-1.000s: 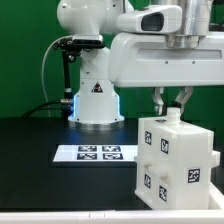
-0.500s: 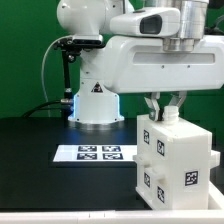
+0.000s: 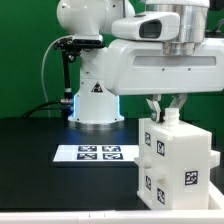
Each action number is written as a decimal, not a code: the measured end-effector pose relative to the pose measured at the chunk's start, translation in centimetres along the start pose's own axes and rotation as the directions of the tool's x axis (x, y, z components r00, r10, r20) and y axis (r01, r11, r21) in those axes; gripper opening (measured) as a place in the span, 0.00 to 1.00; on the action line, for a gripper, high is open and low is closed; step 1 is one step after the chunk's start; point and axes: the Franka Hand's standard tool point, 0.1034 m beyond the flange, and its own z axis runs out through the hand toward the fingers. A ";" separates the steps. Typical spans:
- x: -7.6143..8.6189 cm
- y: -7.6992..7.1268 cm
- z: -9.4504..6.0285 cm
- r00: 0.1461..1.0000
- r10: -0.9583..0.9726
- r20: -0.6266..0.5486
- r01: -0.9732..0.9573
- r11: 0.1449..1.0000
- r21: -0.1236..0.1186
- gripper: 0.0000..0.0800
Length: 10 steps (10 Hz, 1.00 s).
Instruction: Assemble cabinet
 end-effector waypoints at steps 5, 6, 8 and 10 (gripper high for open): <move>-1.8 -1.9 -1.8 0.993 0.115 0.008 -0.115 0.993 0.010 0.10; -2.7 -2.5 -2.9 0.988 0.155 0.007 -0.155 0.988 0.021 0.08; -5.1 -4.6 -3.6 0.961 0.276 0.021 -0.276 0.960 0.034 0.36; -5.2 -4.8 -3.4 0.960 0.279 0.025 -0.280 0.960 0.032 0.59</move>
Offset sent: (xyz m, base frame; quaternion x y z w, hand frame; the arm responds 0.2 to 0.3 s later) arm -0.0233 0.0061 0.0182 -0.0407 -0.0341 0.0844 0.9950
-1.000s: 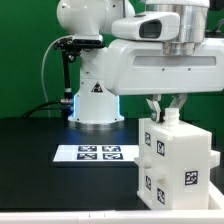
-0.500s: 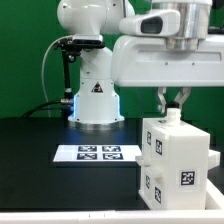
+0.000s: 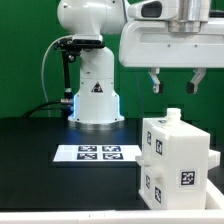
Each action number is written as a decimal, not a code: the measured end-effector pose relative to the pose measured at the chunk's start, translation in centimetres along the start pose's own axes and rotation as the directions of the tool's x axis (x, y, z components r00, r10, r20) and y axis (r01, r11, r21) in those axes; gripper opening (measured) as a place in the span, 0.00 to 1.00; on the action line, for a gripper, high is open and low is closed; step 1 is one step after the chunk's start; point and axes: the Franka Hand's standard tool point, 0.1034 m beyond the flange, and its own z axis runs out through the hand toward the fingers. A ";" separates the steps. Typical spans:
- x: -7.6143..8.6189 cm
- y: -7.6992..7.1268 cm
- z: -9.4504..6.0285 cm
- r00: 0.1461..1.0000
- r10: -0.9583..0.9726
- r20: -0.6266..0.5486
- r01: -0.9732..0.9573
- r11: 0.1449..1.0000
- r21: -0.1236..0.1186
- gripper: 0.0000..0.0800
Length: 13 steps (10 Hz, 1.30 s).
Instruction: Assemble cabinet
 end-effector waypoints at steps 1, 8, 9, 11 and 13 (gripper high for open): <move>0.0 0.0 0.0 1.000 0.001 0.000 -0.001 1.000 0.000 0.76; -4.0 -5.1 6.9 0.929 0.368 -0.051 -0.369 0.930 -0.007 1.00; -3.8 -5.0 6.7 0.927 0.370 -0.055 -0.371 0.929 -0.003 1.00; -3.8 -5.0 7.2 0.911 0.407 -0.061 -0.407 0.913 0.015 1.00; -6.0 -5.3 11.7 0.834 0.546 -0.077 -0.541 0.837 0.076 1.00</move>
Offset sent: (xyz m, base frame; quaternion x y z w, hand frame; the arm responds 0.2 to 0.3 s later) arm -0.0367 0.0219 -0.0278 -0.0317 0.0046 0.2148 0.9761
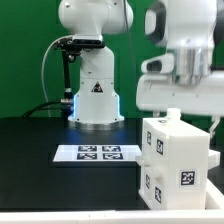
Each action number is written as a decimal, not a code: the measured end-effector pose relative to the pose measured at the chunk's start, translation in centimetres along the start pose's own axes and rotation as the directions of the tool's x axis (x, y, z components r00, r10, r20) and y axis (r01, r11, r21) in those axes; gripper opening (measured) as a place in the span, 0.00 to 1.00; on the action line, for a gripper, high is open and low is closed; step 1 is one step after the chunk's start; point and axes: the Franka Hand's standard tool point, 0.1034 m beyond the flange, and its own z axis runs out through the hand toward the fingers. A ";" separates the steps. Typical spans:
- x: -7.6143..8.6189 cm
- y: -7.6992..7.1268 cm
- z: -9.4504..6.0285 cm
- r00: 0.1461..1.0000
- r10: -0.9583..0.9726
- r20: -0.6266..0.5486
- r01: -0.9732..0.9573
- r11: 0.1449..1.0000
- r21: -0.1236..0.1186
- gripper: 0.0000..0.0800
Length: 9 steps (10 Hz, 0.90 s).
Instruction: Assemble cabinet
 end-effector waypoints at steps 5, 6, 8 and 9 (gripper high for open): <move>-1.4 -1.4 3.2 0.998 0.064 -0.025 -0.063 0.998 0.028 1.00; -1.5 -1.3 3.4 0.997 0.072 -0.025 -0.071 0.997 0.028 1.00; -3.1 -1.2 5.2 0.996 0.091 -0.008 -0.091 0.996 0.009 1.00; -3.1 -1.2 5.4 0.996 0.092 -0.013 -0.092 0.996 0.011 1.00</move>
Offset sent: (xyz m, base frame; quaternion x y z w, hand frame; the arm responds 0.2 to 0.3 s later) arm 0.0144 -0.0177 0.0079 -0.0294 0.0716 -0.0043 0.9970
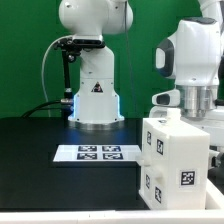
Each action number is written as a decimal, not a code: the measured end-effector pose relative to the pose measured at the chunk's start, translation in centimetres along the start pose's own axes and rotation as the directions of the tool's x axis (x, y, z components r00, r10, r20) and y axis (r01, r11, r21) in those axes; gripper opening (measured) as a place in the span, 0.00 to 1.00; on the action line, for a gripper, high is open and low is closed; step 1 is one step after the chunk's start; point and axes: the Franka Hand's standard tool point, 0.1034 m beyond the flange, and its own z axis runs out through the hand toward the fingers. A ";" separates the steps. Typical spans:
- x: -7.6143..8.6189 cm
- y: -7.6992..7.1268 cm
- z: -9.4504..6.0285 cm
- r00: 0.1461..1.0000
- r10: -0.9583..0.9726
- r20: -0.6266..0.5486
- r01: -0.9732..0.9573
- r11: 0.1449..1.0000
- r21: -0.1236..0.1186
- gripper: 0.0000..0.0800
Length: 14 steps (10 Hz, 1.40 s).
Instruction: Assemble cabinet
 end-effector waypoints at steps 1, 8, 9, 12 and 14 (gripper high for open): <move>0.1 0.0 0.0 1.000 -0.003 0.000 0.003 1.000 0.000 1.00; 2.8 1.7 -6.7 0.980 -0.157 0.122 0.160 0.987 -0.014 0.69; 4.1 2.2 -9.1 0.976 -0.174 0.135 0.175 0.985 0.005 0.69; 6.0 2.4 -13.3 0.976 -0.147 0.160 0.142 0.989 0.041 0.70; 6.0 2.5 -13.1 0.976 -0.146 0.162 0.142 0.989 0.037 0.70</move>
Offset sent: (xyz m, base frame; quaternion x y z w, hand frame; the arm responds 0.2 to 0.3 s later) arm 0.0000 0.0000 0.0000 0.0000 0.0000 0.0000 1.0000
